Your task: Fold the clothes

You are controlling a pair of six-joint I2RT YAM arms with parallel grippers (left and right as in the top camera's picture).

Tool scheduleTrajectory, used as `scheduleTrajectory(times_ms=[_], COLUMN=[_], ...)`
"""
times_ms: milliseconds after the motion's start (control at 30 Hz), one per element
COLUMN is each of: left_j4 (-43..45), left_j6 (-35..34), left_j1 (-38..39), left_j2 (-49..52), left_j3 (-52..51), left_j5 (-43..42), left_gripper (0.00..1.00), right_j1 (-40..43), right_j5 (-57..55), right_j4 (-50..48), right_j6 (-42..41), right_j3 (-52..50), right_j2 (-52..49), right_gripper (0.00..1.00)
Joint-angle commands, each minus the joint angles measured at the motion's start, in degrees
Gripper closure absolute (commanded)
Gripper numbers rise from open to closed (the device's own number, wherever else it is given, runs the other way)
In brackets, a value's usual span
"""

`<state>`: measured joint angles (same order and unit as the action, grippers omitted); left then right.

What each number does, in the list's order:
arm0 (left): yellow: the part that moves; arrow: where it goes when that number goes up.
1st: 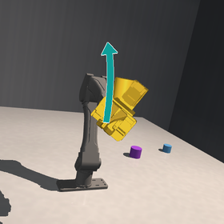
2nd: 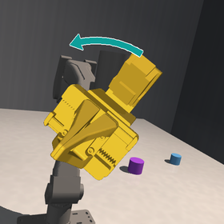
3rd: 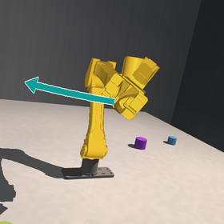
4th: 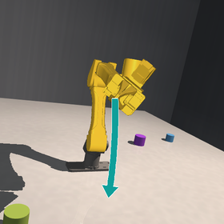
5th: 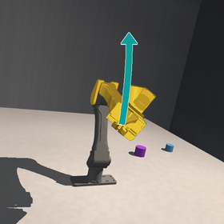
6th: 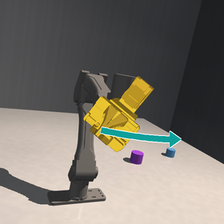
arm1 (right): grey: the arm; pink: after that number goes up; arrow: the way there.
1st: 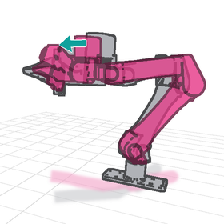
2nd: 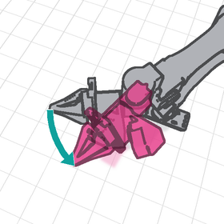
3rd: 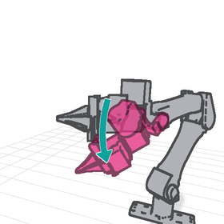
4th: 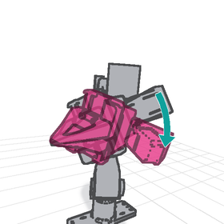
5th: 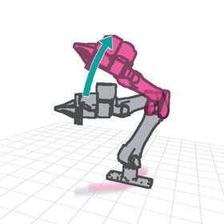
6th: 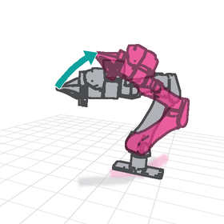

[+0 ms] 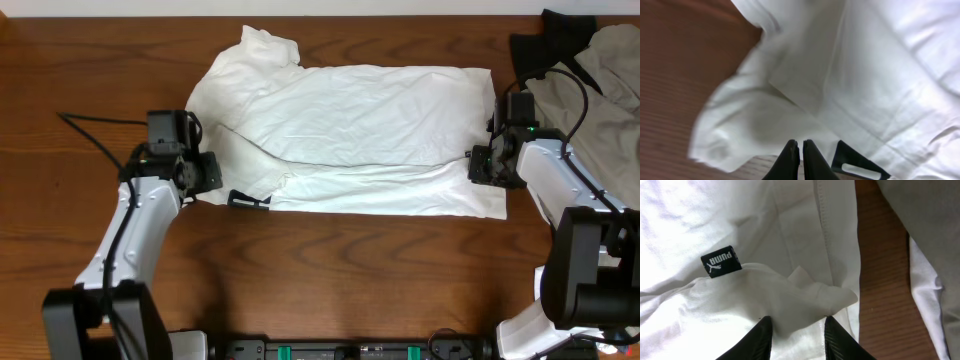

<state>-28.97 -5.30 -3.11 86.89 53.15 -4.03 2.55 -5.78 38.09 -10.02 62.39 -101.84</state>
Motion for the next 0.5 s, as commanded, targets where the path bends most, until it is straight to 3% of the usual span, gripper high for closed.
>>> scheduleTrajectory(times_ms=[0, 233, 467], left_j4=[1.3, 4.1, 0.8], left_j6=[0.3, 0.1, -1.5], left_j1=[-0.1, -0.6, -1.8], left_j2=[3.7, 10.7, 13.0], left_j3=[-2.5, -2.5, -2.6], left_j5=[-1.5, 2.2, 2.1], left_gripper=[0.92, 0.92, 0.91], right_j1=[0.7, 0.7, 0.7], right_j5=[0.2, 0.2, 0.2], right_j4=[0.1, 0.4, 0.3], right_j6=[-0.2, -0.2, -0.2], right_j3=[-0.2, -0.2, -0.2], right_j2=[-0.5, -0.5, -0.5], right_gripper=[0.67, 0.67, 0.66])
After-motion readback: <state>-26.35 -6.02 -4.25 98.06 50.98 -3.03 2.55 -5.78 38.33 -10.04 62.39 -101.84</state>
